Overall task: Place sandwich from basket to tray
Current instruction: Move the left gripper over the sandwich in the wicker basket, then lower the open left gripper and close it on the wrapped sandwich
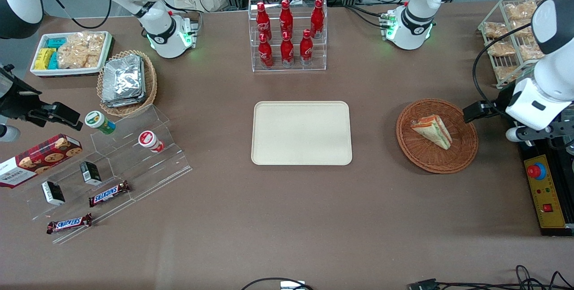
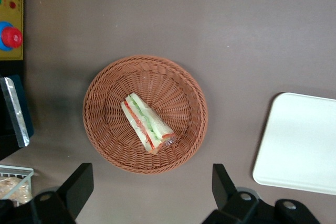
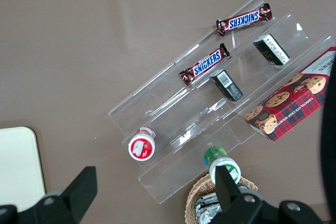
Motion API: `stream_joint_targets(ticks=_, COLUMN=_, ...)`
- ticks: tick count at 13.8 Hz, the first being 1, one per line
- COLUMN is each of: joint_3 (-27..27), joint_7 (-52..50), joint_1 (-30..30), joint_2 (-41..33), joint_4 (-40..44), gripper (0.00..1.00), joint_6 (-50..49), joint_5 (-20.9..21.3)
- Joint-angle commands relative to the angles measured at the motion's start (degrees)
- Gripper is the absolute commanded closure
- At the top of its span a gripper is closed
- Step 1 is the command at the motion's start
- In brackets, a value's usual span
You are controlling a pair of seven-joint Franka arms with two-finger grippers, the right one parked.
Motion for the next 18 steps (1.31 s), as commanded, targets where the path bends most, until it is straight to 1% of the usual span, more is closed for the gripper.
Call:
stream_joint_targets(ticks=1, joint_3=-0.1, joint_7=-4.3, joint_1=0.2, joint_2=-6.6, joint_4=-12.1, gripper=0.0, joint_6=7.2, joint_5=0.3)
stream_joint_targets(ticks=5, joint_3=-0.1, joint_7=-11.1, joint_1=0.2, joint_2=-11.0, joint_4=-26.5, gripper=0.0, joint_6=20.6, joint_5=0.2)
stream_joint_targets(ticks=10, joint_3=-0.1, joint_7=-19.4, joint_1=0.2, joint_2=-10.5, joint_4=-34.8, gripper=0.0, joint_6=29.8, joint_5=0.2)
stream_joint_targets(ticks=15, joint_3=0.2, joint_7=-22.1, joint_1=0.3, joint_2=-9.9, joint_4=-41.5, gripper=0.0, joint_6=39.3, joint_5=0.2)
stream_joint_targets(ticks=17, joint_3=0.1, joint_7=-22.2, joint_1=2.9, joint_2=-8.5, joint_4=-42.6, gripper=0.0, joint_6=41.9, joint_5=0.3)
stream_joint_targets(ticks=18, joint_3=0.1, joint_7=-22.2, joint_1=3.2, joint_2=-8.0, joint_4=-43.7, gripper=0.0, joint_6=43.7, joint_5=0.3)
